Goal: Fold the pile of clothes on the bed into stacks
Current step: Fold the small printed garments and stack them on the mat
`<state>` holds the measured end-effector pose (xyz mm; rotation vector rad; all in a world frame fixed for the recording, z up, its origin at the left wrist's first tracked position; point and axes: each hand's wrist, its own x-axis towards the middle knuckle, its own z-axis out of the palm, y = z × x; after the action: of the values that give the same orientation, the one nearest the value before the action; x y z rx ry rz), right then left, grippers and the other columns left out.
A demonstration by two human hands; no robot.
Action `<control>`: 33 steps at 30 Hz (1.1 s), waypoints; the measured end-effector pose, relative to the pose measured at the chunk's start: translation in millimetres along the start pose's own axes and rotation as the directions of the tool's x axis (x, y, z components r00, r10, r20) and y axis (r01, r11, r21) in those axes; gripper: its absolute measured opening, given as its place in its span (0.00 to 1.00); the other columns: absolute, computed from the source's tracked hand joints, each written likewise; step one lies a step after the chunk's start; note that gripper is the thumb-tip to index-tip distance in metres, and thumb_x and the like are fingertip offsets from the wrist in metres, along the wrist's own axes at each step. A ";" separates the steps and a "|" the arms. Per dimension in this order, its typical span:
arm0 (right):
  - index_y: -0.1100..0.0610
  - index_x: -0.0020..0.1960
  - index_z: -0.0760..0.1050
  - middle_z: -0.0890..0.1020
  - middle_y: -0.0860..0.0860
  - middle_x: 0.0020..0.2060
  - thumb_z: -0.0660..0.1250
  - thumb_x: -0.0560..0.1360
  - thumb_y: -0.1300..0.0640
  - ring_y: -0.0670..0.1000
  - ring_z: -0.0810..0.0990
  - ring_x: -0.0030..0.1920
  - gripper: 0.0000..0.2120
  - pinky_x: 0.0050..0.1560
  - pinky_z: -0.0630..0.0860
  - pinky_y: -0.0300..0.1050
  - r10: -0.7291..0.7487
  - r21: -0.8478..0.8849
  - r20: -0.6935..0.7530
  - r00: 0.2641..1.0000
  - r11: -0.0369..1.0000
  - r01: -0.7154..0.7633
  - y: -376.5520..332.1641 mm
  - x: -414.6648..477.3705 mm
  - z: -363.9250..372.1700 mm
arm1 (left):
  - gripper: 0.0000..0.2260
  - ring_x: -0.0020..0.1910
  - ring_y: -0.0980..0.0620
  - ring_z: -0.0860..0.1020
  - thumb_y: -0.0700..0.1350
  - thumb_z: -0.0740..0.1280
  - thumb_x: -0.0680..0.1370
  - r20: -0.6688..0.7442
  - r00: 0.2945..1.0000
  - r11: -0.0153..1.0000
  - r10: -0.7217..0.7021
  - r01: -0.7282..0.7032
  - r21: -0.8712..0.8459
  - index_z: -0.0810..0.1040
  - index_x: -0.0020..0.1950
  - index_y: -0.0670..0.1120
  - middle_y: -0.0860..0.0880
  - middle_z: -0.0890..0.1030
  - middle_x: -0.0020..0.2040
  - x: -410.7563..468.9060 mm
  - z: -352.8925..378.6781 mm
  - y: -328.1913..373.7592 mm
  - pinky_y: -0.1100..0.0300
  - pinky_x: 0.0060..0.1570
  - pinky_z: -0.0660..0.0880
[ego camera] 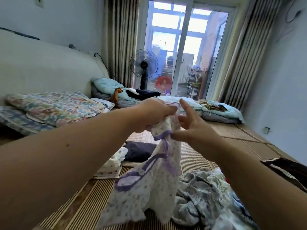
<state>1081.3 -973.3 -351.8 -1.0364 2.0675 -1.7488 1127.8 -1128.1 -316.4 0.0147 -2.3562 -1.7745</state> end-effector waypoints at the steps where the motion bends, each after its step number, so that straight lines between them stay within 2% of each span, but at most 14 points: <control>1: 0.42 0.67 0.63 0.82 0.54 0.55 0.71 0.68 0.73 0.53 0.83 0.52 0.38 0.47 0.81 0.49 -0.026 -0.067 0.018 0.999 0.997 0.027 -6.5 3.0 6.9 | 0.08 0.39 0.45 0.82 0.47 0.67 0.78 0.008 0.999 0.999 0.048 -0.048 0.011 0.79 0.47 0.42 0.41 0.83 0.43 0.6 -2.4 1.3 0.50 0.43 0.79; 3: 0.54 0.56 0.77 0.84 0.55 0.46 0.72 0.69 0.66 0.54 0.84 0.46 0.17 0.51 0.81 0.57 -0.091 -0.354 -0.058 0.994 0.933 0.065 -21.8 11.0 17.5 | 0.08 0.37 0.49 0.81 0.49 0.69 0.77 -0.001 0.988 0.986 0.151 -0.151 -0.069 0.79 0.45 0.44 0.44 0.82 0.40 0.5 -7.6 0.9 0.56 0.38 0.78; 5: 0.61 0.44 0.81 0.85 0.56 0.39 0.68 0.71 0.62 0.56 0.84 0.41 0.04 0.48 0.81 0.61 -0.129 -0.427 -0.168 0.977 0.903 0.046 -32.6 19.0 21.4 | 0.14 0.38 0.53 0.81 0.56 0.71 0.72 -0.027 0.974 0.959 0.224 -0.225 -0.171 0.77 0.51 0.49 0.48 0.82 0.43 -3.0 -14.4 -5.3 0.58 0.37 0.77; 9: 0.63 0.42 0.82 0.85 0.61 0.43 0.72 0.71 0.59 0.63 0.84 0.46 0.07 0.49 0.81 0.63 -0.065 -0.128 -0.345 0.936 0.991 0.022 -52.4 27.9 18.9 | 0.28 0.46 0.55 0.83 0.55 0.73 0.67 0.134 0.971 0.975 0.199 -0.182 -0.126 0.71 0.65 0.54 0.49 0.82 0.54 -15.5 -26.1 -40.2 0.62 0.40 0.78; 13: 0.66 0.50 0.79 0.85 0.62 0.46 0.73 0.71 0.60 0.62 0.85 0.45 0.12 0.48 0.82 0.60 0.070 0.166 -0.372 0.926 0.986 -0.008 -73.6 27.0 8.1 | 0.05 0.37 0.60 0.82 0.51 0.75 0.71 0.121 0.984 0.896 0.129 -0.168 0.411 0.82 0.45 0.53 0.56 0.84 0.38 -15.8 -29.8 -74.5 0.68 0.35 0.73; 14: 0.64 0.50 0.79 0.86 0.59 0.45 0.73 0.71 0.59 0.60 0.85 0.44 0.11 0.47 0.83 0.57 0.073 0.170 -0.384 0.920 0.985 -0.008 -77.8 24.6 3.2 | 0.04 0.35 0.60 0.81 0.50 0.74 0.71 0.083 0.990 0.891 0.110 -0.135 0.434 0.83 0.43 0.52 0.56 0.83 0.35 -14.6 -32.5 -77.1 0.67 0.33 0.73; 17: 0.59 0.47 0.80 0.87 0.54 0.41 0.73 0.72 0.59 0.55 0.86 0.40 0.05 0.37 0.83 0.48 0.053 0.151 -0.417 0.908 0.989 0.011 -85.3 12.7 -13.4 | 0.05 0.37 0.54 0.84 0.44 0.74 0.72 0.124 0.991 0.973 0.047 -0.074 0.220 0.83 0.46 0.46 0.51 0.85 0.37 -15.9 -49.0 -70.7 0.62 0.33 0.78; 20: 0.59 0.46 0.80 0.87 0.54 0.40 0.72 0.73 0.61 0.54 0.86 0.39 0.04 0.32 0.81 0.45 0.039 0.130 -0.390 0.920 0.991 0.013 -88.9 0.2 -26.5 | 0.14 0.40 0.43 0.81 0.50 0.73 0.68 0.202 0.979 0.986 0.040 -0.072 0.154 0.82 0.47 0.40 0.41 0.83 0.43 -25.7 -67.4 -47.0 0.53 0.42 0.77; 22: 0.60 0.49 0.80 0.86 0.55 0.43 0.71 0.73 0.61 0.55 0.86 0.42 0.06 0.35 0.82 0.45 0.037 0.111 -0.339 0.940 0.994 0.000 -90.5 -7.9 -33.4 | 0.20 0.40 0.45 0.75 0.51 0.70 0.65 0.197 0.980 0.960 0.030 -0.083 0.267 0.80 0.47 0.36 0.37 0.79 0.44 -29.8 -77.1 -30.8 0.52 0.44 0.71; 24: 0.60 0.53 0.80 0.86 0.56 0.47 0.71 0.73 0.60 0.55 0.86 0.46 0.09 0.41 0.82 0.47 0.037 0.069 -0.292 0.956 0.997 -0.017 -92.1 -16.0 -38.5 | 0.12 0.36 0.49 0.76 0.50 0.71 0.69 0.180 0.984 0.866 0.014 -0.102 0.490 0.81 0.42 0.41 0.40 0.80 0.41 -34.3 -88.2 -15.0 0.58 0.40 0.72; 26: 0.60 0.54 0.80 0.86 0.56 0.47 0.71 0.72 0.60 0.55 0.86 0.46 0.11 0.41 0.82 0.47 0.014 0.052 -0.266 0.964 0.999 0.000 -95.2 -24.6 -42.0 | 0.06 0.32 0.54 0.79 0.46 0.70 0.75 0.136 0.990 0.814 0.030 -0.103 0.571 0.81 0.41 0.45 0.47 0.82 0.37 -37.7 -101.7 -1.6 0.62 0.34 0.74; 29: 0.59 0.55 0.80 0.86 0.56 0.50 0.72 0.66 0.56 0.56 0.85 0.49 0.18 0.47 0.82 0.50 -0.019 0.043 -0.240 0.971 0.999 0.030 -104.5 -36.1 -48.4 | 0.03 0.31 0.52 0.81 0.42 0.71 0.73 0.114 0.991 0.932 0.071 -0.106 0.347 0.80 0.45 0.43 0.47 0.82 0.35 -41.4 -121.2 13.3 0.63 0.29 0.77; 31: 0.61 0.60 0.77 0.84 0.57 0.54 0.70 0.66 0.56 0.57 0.84 0.53 0.23 0.55 0.79 0.53 -0.044 0.102 -0.200 0.979 0.993 0.066 -115.2 -44.0 -52.8 | 0.09 0.33 0.50 0.82 0.47 0.73 0.68 0.174 0.974 0.977 0.142 -0.166 0.131 0.80 0.44 0.44 0.45 0.83 0.38 -47.2 -134.4 24.2 0.61 0.29 0.79; 33: 0.60 0.60 0.77 0.84 0.57 0.54 0.67 0.68 0.56 0.55 0.84 0.53 0.22 0.52 0.81 0.50 -0.080 0.180 -0.111 0.991 0.979 0.100 -129.1 -50.6 -57.5 | 0.14 0.37 0.48 0.83 0.51 0.78 0.64 0.237 0.944 0.973 0.228 -0.228 -0.025 0.82 0.44 0.46 0.43 0.83 0.42 -50.9 -144.9 40.8 0.58 0.33 0.80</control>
<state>1129.6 -900.8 -229.6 -1.0182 1.8968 -2.0361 1205.1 -1248.2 -246.6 -0.4781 -2.4006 -1.7432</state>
